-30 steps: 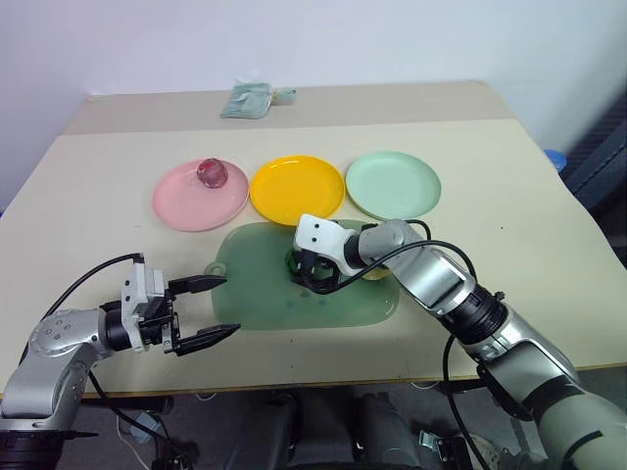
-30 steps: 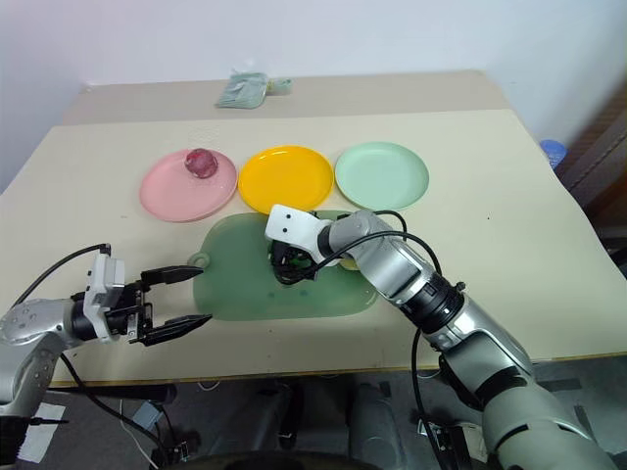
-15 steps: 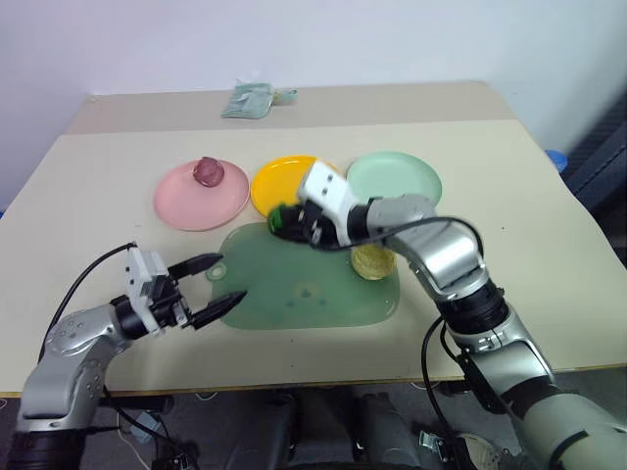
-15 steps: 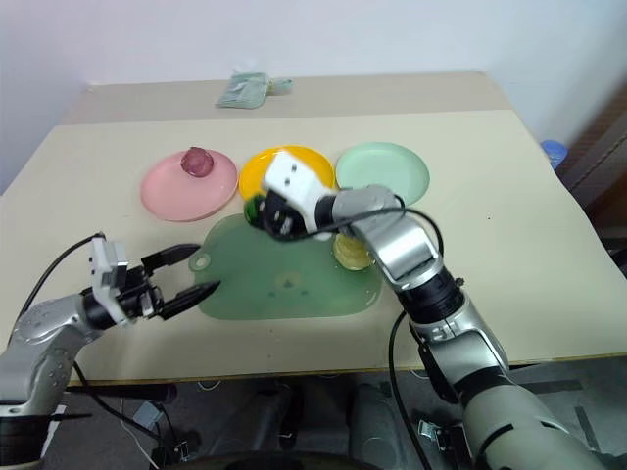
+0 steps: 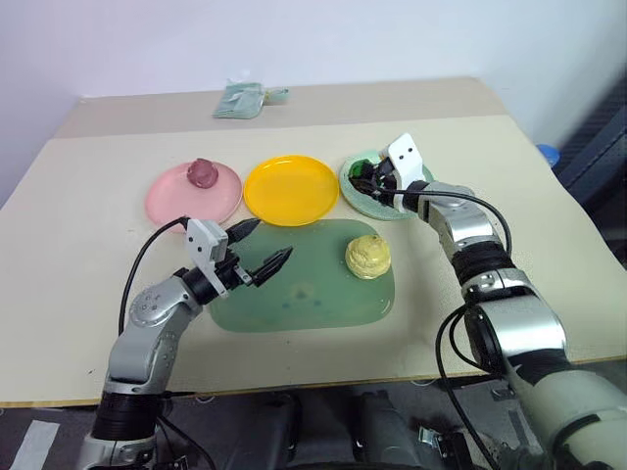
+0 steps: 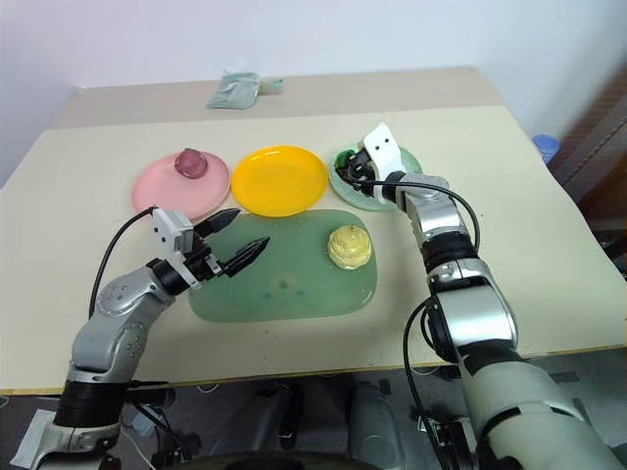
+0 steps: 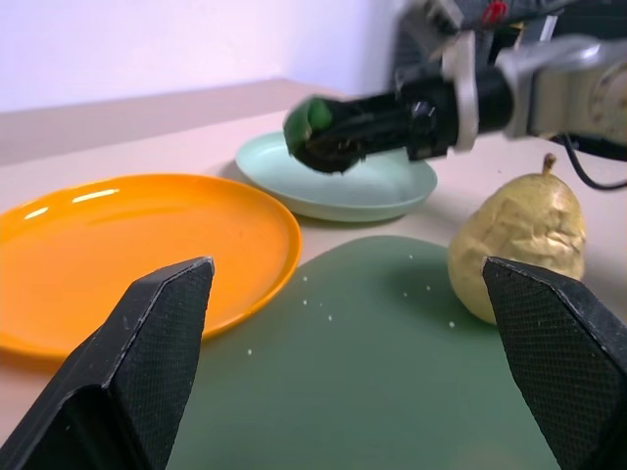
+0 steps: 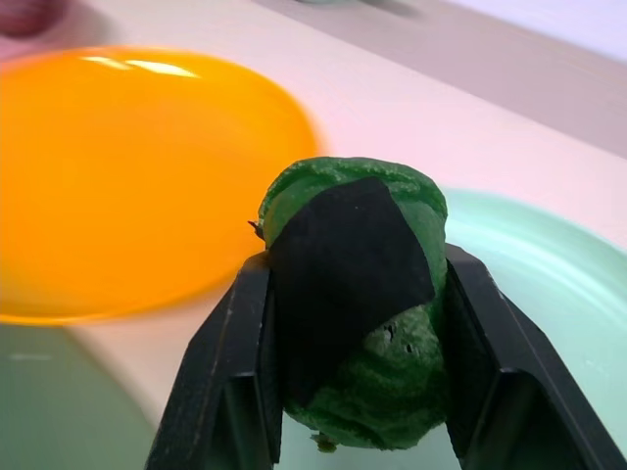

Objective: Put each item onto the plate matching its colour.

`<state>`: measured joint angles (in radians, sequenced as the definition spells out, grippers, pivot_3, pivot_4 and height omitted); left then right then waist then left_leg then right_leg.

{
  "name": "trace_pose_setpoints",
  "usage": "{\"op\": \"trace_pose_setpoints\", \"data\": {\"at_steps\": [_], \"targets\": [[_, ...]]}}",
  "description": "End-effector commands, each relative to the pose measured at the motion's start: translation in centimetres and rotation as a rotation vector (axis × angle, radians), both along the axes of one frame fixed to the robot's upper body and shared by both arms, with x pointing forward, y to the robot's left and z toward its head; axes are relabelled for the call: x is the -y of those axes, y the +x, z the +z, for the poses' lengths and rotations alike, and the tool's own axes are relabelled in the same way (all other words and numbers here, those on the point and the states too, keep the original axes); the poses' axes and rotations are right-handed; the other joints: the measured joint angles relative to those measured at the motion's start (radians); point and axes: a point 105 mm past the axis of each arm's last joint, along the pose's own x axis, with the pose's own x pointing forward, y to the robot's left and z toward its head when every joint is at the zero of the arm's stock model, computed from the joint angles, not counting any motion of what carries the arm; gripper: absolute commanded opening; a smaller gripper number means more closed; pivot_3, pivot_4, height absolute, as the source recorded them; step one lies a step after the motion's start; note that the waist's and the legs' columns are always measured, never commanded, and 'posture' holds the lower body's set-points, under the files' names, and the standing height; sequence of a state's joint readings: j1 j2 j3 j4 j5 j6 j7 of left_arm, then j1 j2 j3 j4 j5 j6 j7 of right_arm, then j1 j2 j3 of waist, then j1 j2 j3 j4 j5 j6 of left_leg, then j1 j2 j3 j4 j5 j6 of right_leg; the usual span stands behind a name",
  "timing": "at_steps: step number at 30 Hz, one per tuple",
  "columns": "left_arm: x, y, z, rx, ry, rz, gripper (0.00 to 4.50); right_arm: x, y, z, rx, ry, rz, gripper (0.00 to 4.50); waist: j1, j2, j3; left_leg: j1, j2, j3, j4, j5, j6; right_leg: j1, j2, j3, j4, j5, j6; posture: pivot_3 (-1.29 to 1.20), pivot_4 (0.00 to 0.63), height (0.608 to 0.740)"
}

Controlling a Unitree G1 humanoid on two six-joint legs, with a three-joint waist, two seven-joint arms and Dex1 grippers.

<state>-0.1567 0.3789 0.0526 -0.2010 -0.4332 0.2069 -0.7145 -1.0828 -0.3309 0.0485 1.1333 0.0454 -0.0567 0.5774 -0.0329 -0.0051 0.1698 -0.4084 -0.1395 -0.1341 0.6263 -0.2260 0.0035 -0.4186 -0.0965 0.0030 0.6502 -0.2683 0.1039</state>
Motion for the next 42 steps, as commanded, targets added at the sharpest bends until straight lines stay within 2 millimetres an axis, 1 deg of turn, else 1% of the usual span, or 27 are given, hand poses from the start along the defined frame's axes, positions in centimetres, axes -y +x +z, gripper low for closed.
{"op": "trace_pose_setpoints", "data": {"at_steps": [1,2,3,6,11,14,15,18,20,23,25,27,29,33,36,39,42], "targets": [[0.1,-0.1,0.8,0.048,0.000,0.003,4.50,0.2,0.7,1.6,0.073,0.017,-0.048,1.86,-0.003,0.000,0.000,0.000,0.000,0.000,0.000,0.000,0.000,0.000,0.000,0.000,0.000,0.000,0.000,0.00,0.150,0.740],[0.1,-0.1,0.8,0.050,0.001,0.004,4.50,0.2,0.8,1.6,0.075,0.024,-0.055,2.39,-0.003,0.000,0.000,0.000,0.000,0.000,0.000,0.000,0.000,0.000,0.000,0.000,0.000,0.000,0.000,0.00,0.150,0.740],[0.1,-0.2,0.8,0.051,0.001,0.006,4.50,0.3,0.8,1.8,0.082,0.029,-0.059,2.75,-0.003,0.000,0.000,0.000,0.000,0.000,0.001,0.000,0.000,0.000,0.000,0.000,0.000,0.000,0.000,0.00,0.150,0.740],[0.1,-0.3,0.8,0.051,-0.001,0.009,4.50,0.5,0.8,2.4,0.110,0.043,-0.062,4.22,-0.004,0.000,0.000,0.000,0.000,0.000,0.001,0.000,0.000,0.000,0.000,0.000,0.000,0.000,0.000,0.00,0.150,0.740],[0.2,-0.5,0.9,0.047,-0.003,0.003,4.50,1.6,0.4,3.9,0.169,0.071,-0.025,4.22,-0.004,0.000,0.000,0.000,0.000,0.000,0.001,0.000,0.000,0.000,0.000,0.001,0.000,0.000,0.000,0.00,0.150,0.740],[0.3,-0.5,0.9,0.041,-0.007,-0.011,4.50,2.9,-0.7,5.3,0.198,0.142,0.025,4.22,0.002,0.000,0.000,0.000,0.000,0.000,0.001,0.000,0.000,0.000,0.000,0.001,0.000,0.000,0.000,0.00,0.150,0.740],[0.3,-0.5,1.0,0.039,-0.007,-0.018,4.50,3.2,-1.3,5.7,0.202,0.162,0.044,4.22,0.008,0.000,0.000,0.000,0.000,0.000,0.001,0.000,0.000,0.000,0.000,0.001,0.000,0.000,0.000,0.00,0.150,0.740],[0.7,-0.6,1.1,0.035,-0.009,-0.062,4.50,3.9,-3.8,6.6,0.211,0.201,0.084,4.22,0.022,0.000,0.000,0.000,0.000,0.000,0.002,-0.001,0.001,0.001,0.000,0.001,0.000,0.000,0.000,0.00,0.150,0.740],[0.9,-0.6,1.2,0.037,-0.001,-0.093,4.50,4.1,-6.2,6.9,0.193,0.216,0.119,4.22,0.025,0.000,0.000,0.000,0.000,0.000,0.002,-0.002,0.002,0.000,0.000,0.001,0.000,0.000,0.000,0.00,0.150,0.740],[0.8,-0.3,1.4,0.034,0.003,-0.116,4.50,4.3,-10.1,6.4,0.136,0.201,0.173,4.22,0.028,0.001,0.000,-0.001,0.000,-0.001,0.003,-0.003,0.005,0.000,0.000,0.001,0.001,0.000,0.000,0.00,0.150,0.740],[0.7,-0.2,1.4,0.030,0.006,-0.133,4.50,4.2,-12.4,5.8,0.090,0.189,0.199,4.22,0.029,0.001,0.000,-0.001,0.000,-0.001,0.003,-0.003,0.006,0.000,0.000,0.001,0.001,0.000,0.000,0.00,0.150,0.740],[0.7,-0.2,1.3,0.023,0.010,-0.153,4.50,3.9,-14.1,5.4,0.041,0.201,0.222,4.22,0.026,0.001,0.000,-0.001,0.000,-0.001,0.003,-0.004,0.007,0.001,0.000,0.001,0.001,0.000,0.000,0.00,0.150,0.740],[0.6,-0.3,1.2,0.014,0.014,-0.174,4.50,3.2,-15.5,5.0,-0.004,0.222,0.254,4.22,0.022,0.001,0.000,-0.001,0.000,-0.001,0.003,-0.004,0.007,0.001,0.000,0.001,0.001,0.000,0.000,0.00,0.150,0.740],[0.4,-0.6,0.9,-0.006,0.027,-0.212,4.50,1.7,-16.9,3.7,-0.075,0.246,0.311,4.22,0.026,0.001,0.000,-0.001,0.000,0.000,0.003,-0.004,0.007,0.001,0.000,0.001,0.001,0.000,0.000,0.00,0.150,0.740],[0.4,-0.8,0.9,-0.009,0.030,-0.233,4.50,0.8,-17.3,2.8,-0.113,0.248,0.351,4.22,0.028,0.001,0.000,-0.001,0.000,-0.001,0.004,-0.004,0.007,0.002,0.000,0.000,0.000,0.000,0.000,0.00,0.150,0.740],[0.4,-1.4,0.9,-0.014,0.033,-0.260,4.50,0.0,-17.3,1.8,-0.143,0.232,0.377,4.22,0.035,0.001,0.000,-0.001,0.000,-0.001,0.004,-0.005,0.007,0.002,0.000,0.000,0.000,0.000,0.000,0.00,0.150,0.740],[0.0,-2.6,0.8,-0.019,0.047,-0.310,4.50,-0.5,-16.7,0.6,-0.170,0.205,0.393,4.22,0.036,0.001,0.000,-0.001,0.001,-0.001,0.004,-0.005,0.007,0.002,0.000,0.000,0.000,0.000,0.000,0.00,0.150,0.740]]}}
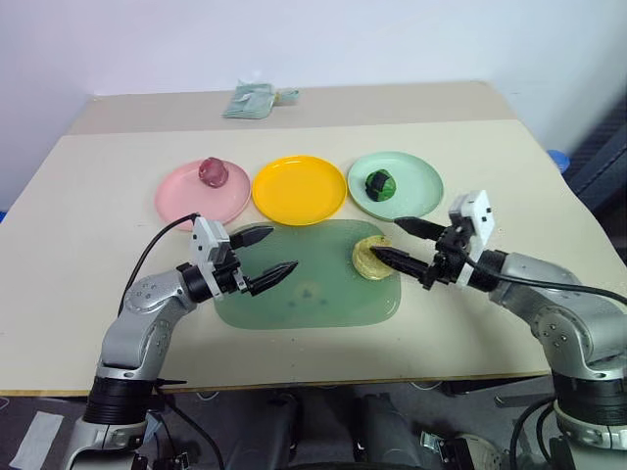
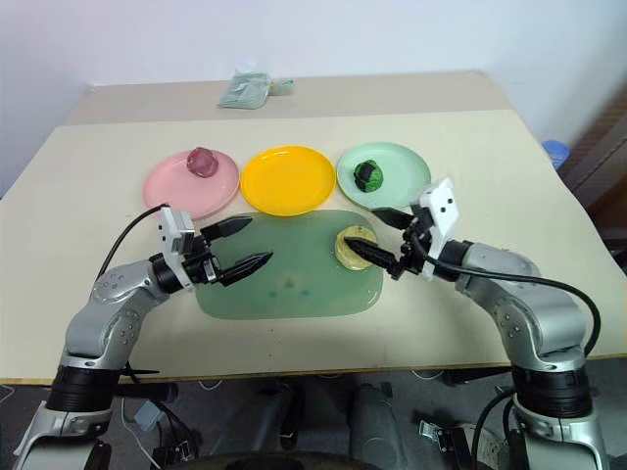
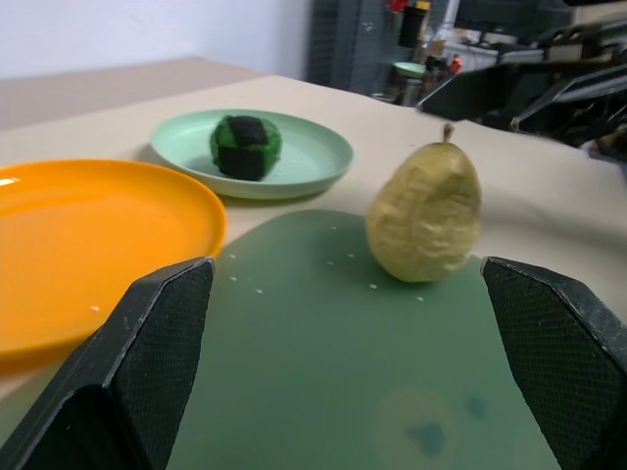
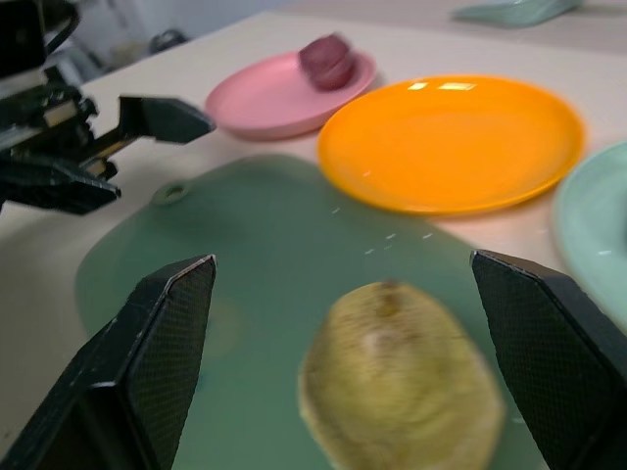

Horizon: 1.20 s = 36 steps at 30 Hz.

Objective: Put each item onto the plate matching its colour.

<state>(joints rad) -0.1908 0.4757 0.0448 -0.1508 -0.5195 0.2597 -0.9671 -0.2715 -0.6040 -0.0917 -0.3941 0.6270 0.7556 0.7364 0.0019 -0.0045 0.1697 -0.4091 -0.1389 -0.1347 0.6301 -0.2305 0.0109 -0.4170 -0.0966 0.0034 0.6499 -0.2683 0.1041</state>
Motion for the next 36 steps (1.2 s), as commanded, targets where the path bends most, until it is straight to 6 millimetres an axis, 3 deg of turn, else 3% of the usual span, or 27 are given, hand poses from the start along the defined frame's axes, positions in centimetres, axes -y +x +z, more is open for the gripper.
{"op": "trace_pose_setpoints", "data": {"at_steps": [1,8,15,18,20,27,31,36], "targets": [[-0.4,-1.7,1.1,0.042,0.007,-0.070,4.50,-0.5,0.7,-0.5,0.026,-0.027,0.019,4.22,0.001,0.000,0.000,0.000,0.000,0.000,0.000,0.000,0.000,0.000,0.000,0.000,0.000,0.000,0.000,0.00,0.150,0.740],[-2.1,-5.2,1.1,0.032,0.088,-0.215,4.50,-0.6,2.5,-1.6,0.040,-0.059,0.014,4.22,0.010,0.000,0.000,0.000,0.000,0.000,0.000,0.000,0.000,0.000,0.000,0.000,0.000,0.000,0.000,0.00,0.150,0.740],[-2.2,-6.4,1.6,0.029,0.108,-0.278,4.50,-0.8,2.9,-2.2,0.030,-0.065,0.028,4.22,0.010,0.000,0.000,0.000,0.000,0.000,0.000,0.000,0.000,0.001,0.000,-0.001,-0.001,0.000,0.000,0.00,0.150,0.740],[-2.1,-6.5,1.6,0.028,0.108,-0.279,4.50,-0.7,3.1,-2.4,0.031,-0.071,0.022,3.44,0.010,0.000,0.000,0.000,0.000,0.000,0.000,0.000,0.000,0.001,0.000,-0.001,-0.001,0.000,0.000,0.00,0.150,0.740],[-2.2,-6.2,1.5,0.026,0.098,-0.249,4.50,-0.8,3.3,-2.1,0.045,-0.064,0.018,2.57,0.010,0.000,0.000,0.000,0.000,0.000,0.000,0.000,0.000,0.001,0.000,-0.001,-0.001,0.000,0.000,0.00,0.150,0.740],[-3.3,-3.1,1.4,0.035,0.031,0.070,4.50,-2.5,4.3,0.4,0.138,-0.025,0.034,2.57,0.009,0.000,0.000,0.000,0.000,0.000,0.000,0.000,0.000,0.001,0.000,-0.001,-0.001,0.000,0.000,0.00,0.150,0.740],[-4.2,-1.2,0.7,0.018,0.008,0.296,4.50,-4.5,6.3,2.7,0.213,0.032,0.018,2.57,0.008,0.000,0.000,0.000,0.000,0.000,0.000,0.000,0.000,0.001,0.000,-0.001,-0.001,0.000,0.000,0.00,0.150,0.740],[-4.0,-0.4,0.1,0.020,0.012,0.411,4.50,-6.3,9.8,4.3,0.323,0.052,-0.065,2.57,0.008,0.000,0.000,0.001,0.000,0.000,0.000,0.001,-0.002,0.000,0.001,-0.001,-0.001,0.000,0.000,0.00,0.150,0.740]]}}
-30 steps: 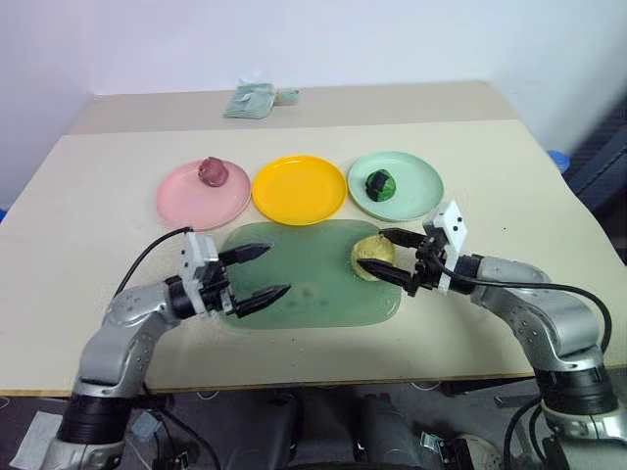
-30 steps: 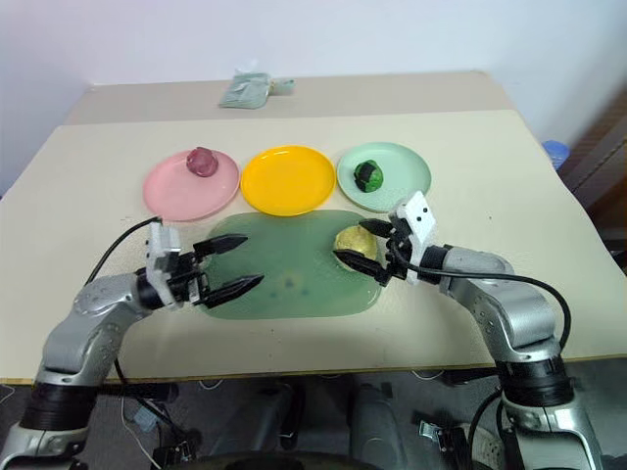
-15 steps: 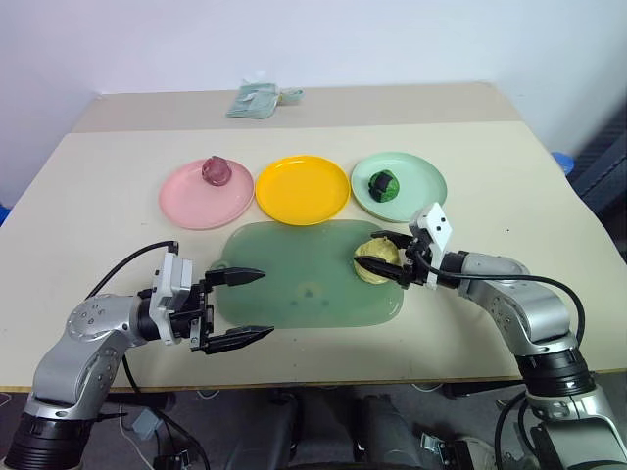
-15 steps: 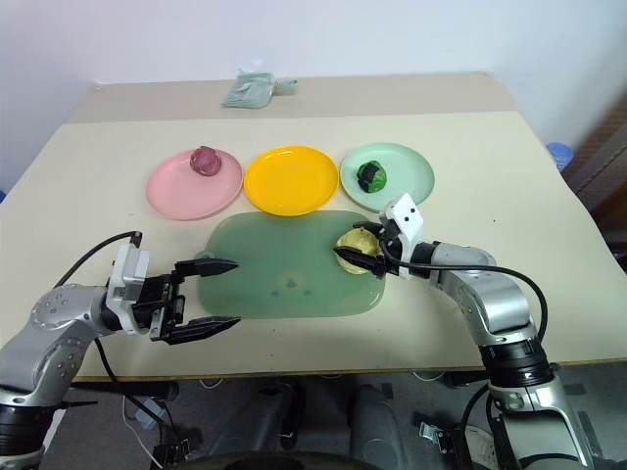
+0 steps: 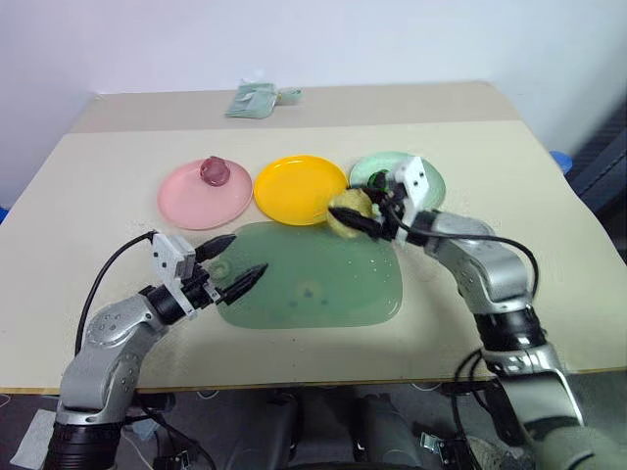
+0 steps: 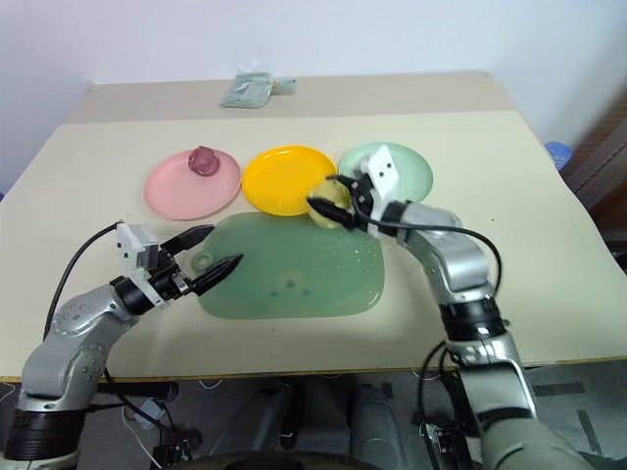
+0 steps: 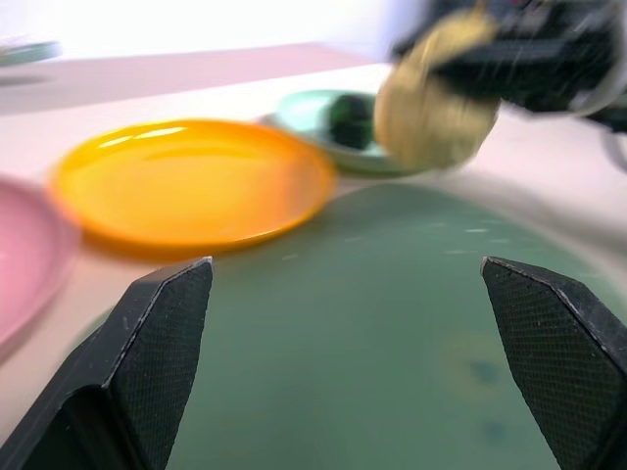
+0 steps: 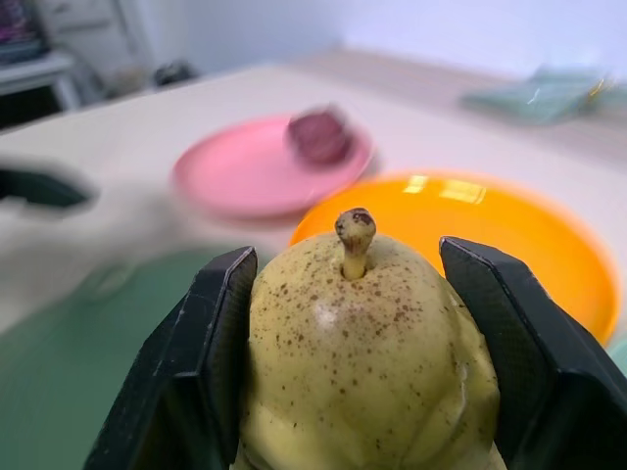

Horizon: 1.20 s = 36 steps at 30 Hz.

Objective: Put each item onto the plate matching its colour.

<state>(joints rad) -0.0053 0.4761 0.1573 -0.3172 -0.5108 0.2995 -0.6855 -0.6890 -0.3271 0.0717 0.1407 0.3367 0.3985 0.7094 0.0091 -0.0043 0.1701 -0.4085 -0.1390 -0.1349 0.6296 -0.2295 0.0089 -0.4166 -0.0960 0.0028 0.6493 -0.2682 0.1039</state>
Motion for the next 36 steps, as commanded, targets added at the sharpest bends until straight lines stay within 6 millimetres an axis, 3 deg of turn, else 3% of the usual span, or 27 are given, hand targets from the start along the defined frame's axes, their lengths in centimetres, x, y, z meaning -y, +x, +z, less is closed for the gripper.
{"op": "trace_pose_setpoints", "data": {"at_steps": [1,5,10,14,19,25,30,36], "targets": [[-0.1,0.5,0.7,0.043,0.009,0.094,4.50,-0.9,2.0,1.8,0.109,0.017,-0.054,2.57,0.004,0.000,0.000,0.000,0.000,0.000,0.000,0.001,-0.001,0.000,0.000,0.000,0.000,0.000,0.000,0.00,0.150,0.740],[-0.5,1.0,0.6,0.041,-0.038,0.220,4.50,-2.6,4.4,2.2,0.153,0.031,-0.091,2.57,-0.003,0.000,0.000,0.000,0.000,0.000,0.000,0.002,-0.003,0.000,0.000,0.000,0.000,0.001,0.000,0.00,0.150,0.740],[-0.6,0.1,0.4,0.038,-0.056,0.279,4.50,-4.4,6.1,2.1,0.155,0.042,-0.110,2.57,-0.022,0.000,0.000,0.000,0.000,0.001,-0.001,0.003,-0.005,-0.001,0.001,0.001,0.001,0.000,-0.001,0.00,0.150,0.740],[-0.9,-0.6,0.8,0.044,-0.060,0.312,4.50,-5.2,6.7,1.9,0.140,0.055,-0.122,4.32,-0.026,0.000,0.000,0.000,0.000,0.001,-0.002,0.003,-0.005,-0.002,0.001,0.001,0.001,0.000,-0.001,0.00,0.150,0.740],[-0.8,-1.3,1.1,0.040,-0.063,0.300,4.50,-5.0,6.8,2.3,0.160,0.066,-0.116,4.43,-0.025,0.000,0.000,0.000,0.000,0.001,-0.002,0.003,-0.006,-0.002,0.001,0.001,0.002,0.000,-0.001,0.00,0.150,0.740],[0.1,-2.9,1.0,0.033,-0.026,0.178,4.50,-1.5,5.6,3.4,0.230,0.077,-0.065,4.43,-0.021,0.001,0.000,0.000,0.000,0.001,-0.002,0.003,-0.005,-0.002,0.001,0.001,0.001,0.000,-0.001,0.00,0.150,0.740],[-0.7,-3.0,0.8,0.041,0.011,0.152,4.50,3.4,1.4,3.1,0.250,0.024,-0.055,4.43,-0.017,0.001,0.000,0.000,0.000,0.000,-0.001,0.000,0.000,-0.002,0.001,0.002,0.001,0.000,-0.001,0.00,0.150,0.740],[-2.9,-2.9,0.5,0.025,0.058,0.126,4.50,10.0,-4.8,0.1,0.133,-0.079,-0.231,4.43,-0.016,0.002,0.000,0.000,0.001,0.001,-0.003,-0.001,0.001,-0.002,0.000,0.002,0.001,0.000,-0.001,0.00,0.150,0.740]]}}
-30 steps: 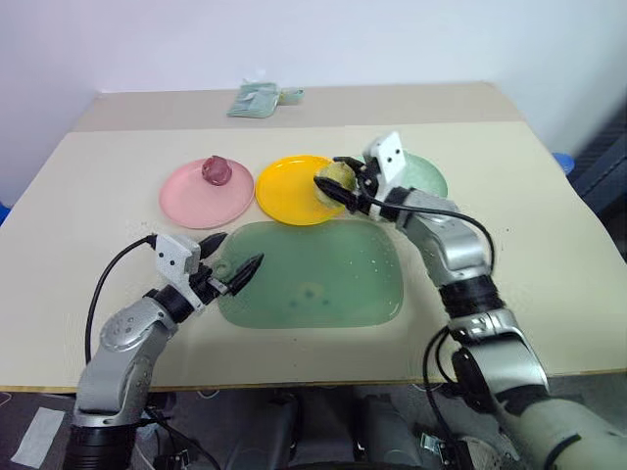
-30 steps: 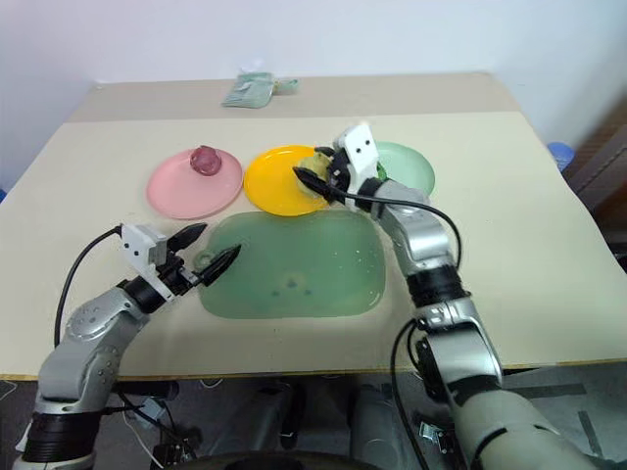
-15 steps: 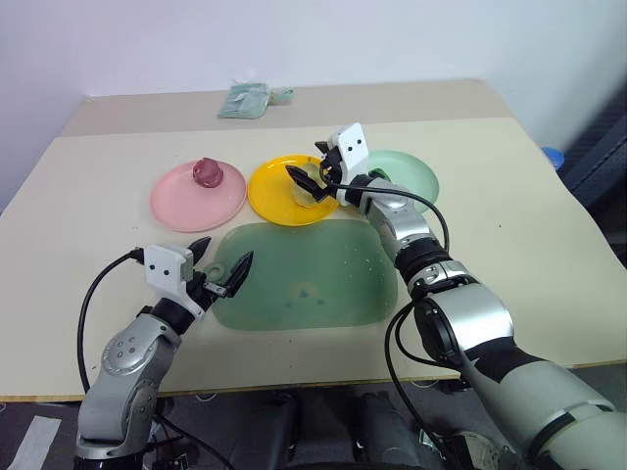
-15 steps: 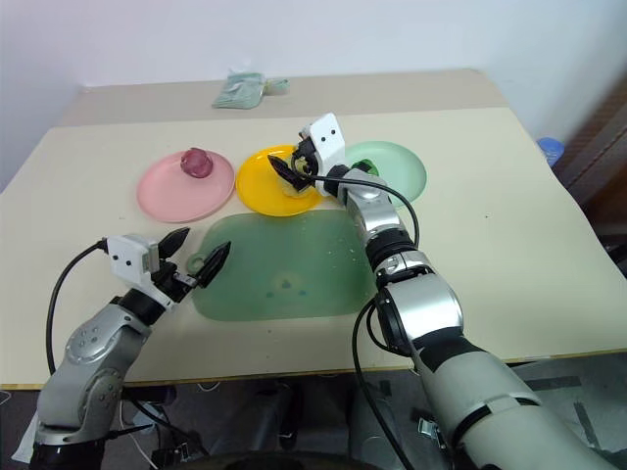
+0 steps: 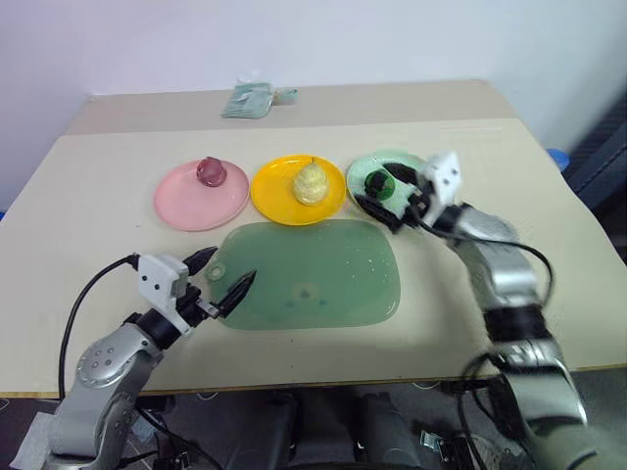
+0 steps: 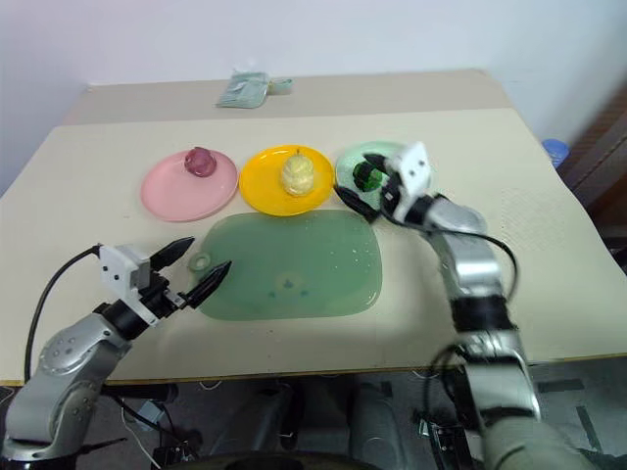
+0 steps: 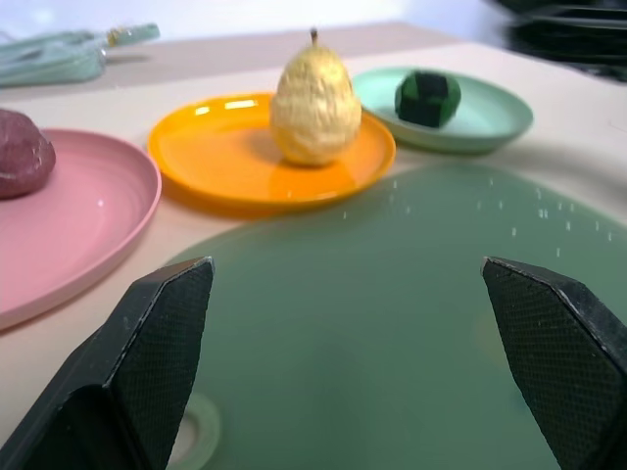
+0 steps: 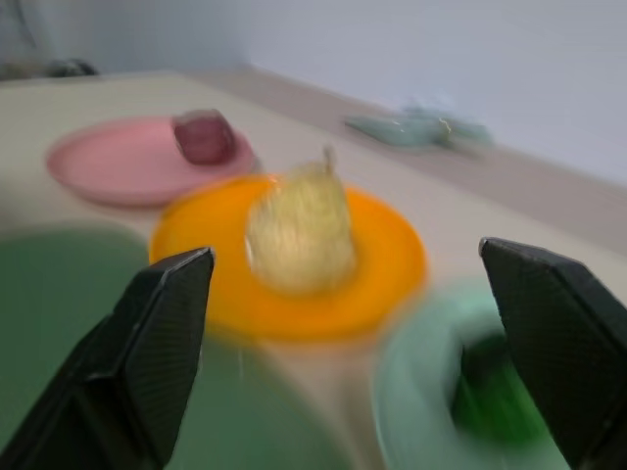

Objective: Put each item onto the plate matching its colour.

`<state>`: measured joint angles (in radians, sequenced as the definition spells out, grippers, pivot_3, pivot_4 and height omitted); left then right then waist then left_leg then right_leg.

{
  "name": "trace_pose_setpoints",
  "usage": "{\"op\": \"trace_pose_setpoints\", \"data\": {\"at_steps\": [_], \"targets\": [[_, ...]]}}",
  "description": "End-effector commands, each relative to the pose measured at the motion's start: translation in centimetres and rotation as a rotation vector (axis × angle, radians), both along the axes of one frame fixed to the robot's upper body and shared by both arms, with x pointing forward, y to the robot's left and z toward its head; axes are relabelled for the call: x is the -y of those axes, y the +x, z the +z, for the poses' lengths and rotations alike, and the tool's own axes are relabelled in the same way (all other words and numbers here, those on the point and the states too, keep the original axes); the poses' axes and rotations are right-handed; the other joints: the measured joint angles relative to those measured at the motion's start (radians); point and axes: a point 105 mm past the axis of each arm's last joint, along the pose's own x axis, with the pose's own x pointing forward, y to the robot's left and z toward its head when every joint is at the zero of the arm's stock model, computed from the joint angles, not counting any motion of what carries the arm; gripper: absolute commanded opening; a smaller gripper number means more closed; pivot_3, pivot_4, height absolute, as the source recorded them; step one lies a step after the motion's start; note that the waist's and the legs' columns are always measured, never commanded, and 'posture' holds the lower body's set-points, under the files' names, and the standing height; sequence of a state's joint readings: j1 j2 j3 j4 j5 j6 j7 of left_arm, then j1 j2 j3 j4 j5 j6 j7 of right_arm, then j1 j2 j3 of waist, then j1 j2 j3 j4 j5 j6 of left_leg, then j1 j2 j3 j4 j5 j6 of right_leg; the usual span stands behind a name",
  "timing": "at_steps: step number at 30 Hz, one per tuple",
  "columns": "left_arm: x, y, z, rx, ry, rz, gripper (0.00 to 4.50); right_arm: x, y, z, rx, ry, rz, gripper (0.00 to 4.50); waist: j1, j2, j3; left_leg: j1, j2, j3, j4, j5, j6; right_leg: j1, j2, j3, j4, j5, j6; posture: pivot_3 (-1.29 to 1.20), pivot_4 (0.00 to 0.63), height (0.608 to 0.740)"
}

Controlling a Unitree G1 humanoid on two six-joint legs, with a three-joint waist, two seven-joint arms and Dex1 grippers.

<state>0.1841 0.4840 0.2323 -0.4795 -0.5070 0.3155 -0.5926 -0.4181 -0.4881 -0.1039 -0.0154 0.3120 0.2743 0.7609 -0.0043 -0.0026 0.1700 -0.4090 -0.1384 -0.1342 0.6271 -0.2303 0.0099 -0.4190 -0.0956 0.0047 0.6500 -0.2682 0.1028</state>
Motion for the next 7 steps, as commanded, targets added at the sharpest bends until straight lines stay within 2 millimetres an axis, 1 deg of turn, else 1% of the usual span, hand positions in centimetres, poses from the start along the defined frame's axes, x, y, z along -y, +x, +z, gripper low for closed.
{"op": "trace_pose_setpoints", "data": {"at_steps": [1,5,7], "targets": [[-1.3,-0.1,0.9,0.040,0.025,-0.009,4.50,2.3,-2.7,1.2,0.023,-0.014,-0.088,4.43,-0.004,0.000,0.000,0.000,0.000,0.000,0.000,0.000,0.000,0.000,0.000,0.000,0.000,0.000,0.000,0.00,0.150,0.740],[-1.7,-0.2,0.5,0.024,0.033,-0.029,4.50,5.2,-4.5,-0.2,-0.032,-0.034,-0.197,4.43,-0.002,0.001,0.000,0.000,0.001,0.001,0.001,0.000,0.000,0.001,0.000,0.000,0.000,0.000,0.000,0.00,0.150,0.740],[-1.8,-0.5,0.2,0.001,0.039,-0.055,4.50,6.2,-5.4,-1.0,-0.060,-0.046,-0.230,4.43,0.001,0.000,0.000,0.000,0.001,0.001,0.001,0.000,0.000,0.001,0.000,0.000,-0.001,0.000,0.000,0.00,0.150,0.740]]}}
